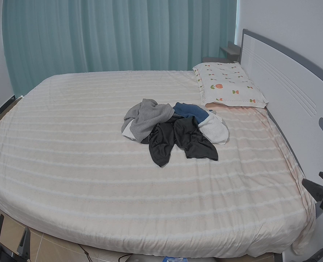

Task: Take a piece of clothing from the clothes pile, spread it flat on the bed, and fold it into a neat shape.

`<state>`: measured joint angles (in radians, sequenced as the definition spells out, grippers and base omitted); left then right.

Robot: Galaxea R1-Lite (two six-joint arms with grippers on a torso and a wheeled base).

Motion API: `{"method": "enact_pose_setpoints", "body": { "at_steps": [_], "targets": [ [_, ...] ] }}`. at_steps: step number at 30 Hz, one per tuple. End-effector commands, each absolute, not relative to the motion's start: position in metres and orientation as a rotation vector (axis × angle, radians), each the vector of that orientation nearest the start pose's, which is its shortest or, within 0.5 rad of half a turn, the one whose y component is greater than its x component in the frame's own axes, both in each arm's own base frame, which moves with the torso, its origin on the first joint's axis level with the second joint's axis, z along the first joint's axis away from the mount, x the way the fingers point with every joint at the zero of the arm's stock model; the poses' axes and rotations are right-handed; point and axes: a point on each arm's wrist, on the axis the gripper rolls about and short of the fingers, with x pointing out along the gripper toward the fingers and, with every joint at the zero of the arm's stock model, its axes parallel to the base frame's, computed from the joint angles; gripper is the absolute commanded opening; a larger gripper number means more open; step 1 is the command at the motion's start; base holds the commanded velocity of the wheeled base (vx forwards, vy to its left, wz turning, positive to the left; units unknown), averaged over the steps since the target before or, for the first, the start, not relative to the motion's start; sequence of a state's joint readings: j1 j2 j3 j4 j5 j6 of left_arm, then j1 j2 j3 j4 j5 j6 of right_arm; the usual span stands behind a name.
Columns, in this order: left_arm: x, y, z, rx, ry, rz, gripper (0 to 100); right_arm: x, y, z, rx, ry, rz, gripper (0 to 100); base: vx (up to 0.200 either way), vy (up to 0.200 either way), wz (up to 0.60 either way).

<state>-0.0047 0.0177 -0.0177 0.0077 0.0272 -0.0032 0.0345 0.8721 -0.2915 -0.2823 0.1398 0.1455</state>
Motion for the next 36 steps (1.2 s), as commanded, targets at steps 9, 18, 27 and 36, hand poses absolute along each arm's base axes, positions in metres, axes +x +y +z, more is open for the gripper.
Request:
{"method": "enact_pose_setpoints", "body": {
  "at_steps": [9,18,27,36],
  "targets": [
    [-0.023,0.001,0.075,-0.005,0.006,0.023,100,0.400,0.070,0.016,0.339,0.634,-0.056,100,0.000,0.000,0.00],
    [-0.023,0.001,0.075,-0.003,0.006,0.023,100,0.452,0.116,0.002,0.376,0.622,-0.055,100,0.000,0.000,0.00],
    [-0.023,0.001,0.075,-0.003,0.006,0.023,100,0.482,0.136,-0.028,0.400,0.632,-0.082,100,0.000,0.000,0.00],
    [-0.023,0.001,0.075,-0.005,0.006,0.023,100,0.496,0.147,-0.047,0.396,0.609,-0.081,100,0.000,0.000,0.00]
  ]
}}
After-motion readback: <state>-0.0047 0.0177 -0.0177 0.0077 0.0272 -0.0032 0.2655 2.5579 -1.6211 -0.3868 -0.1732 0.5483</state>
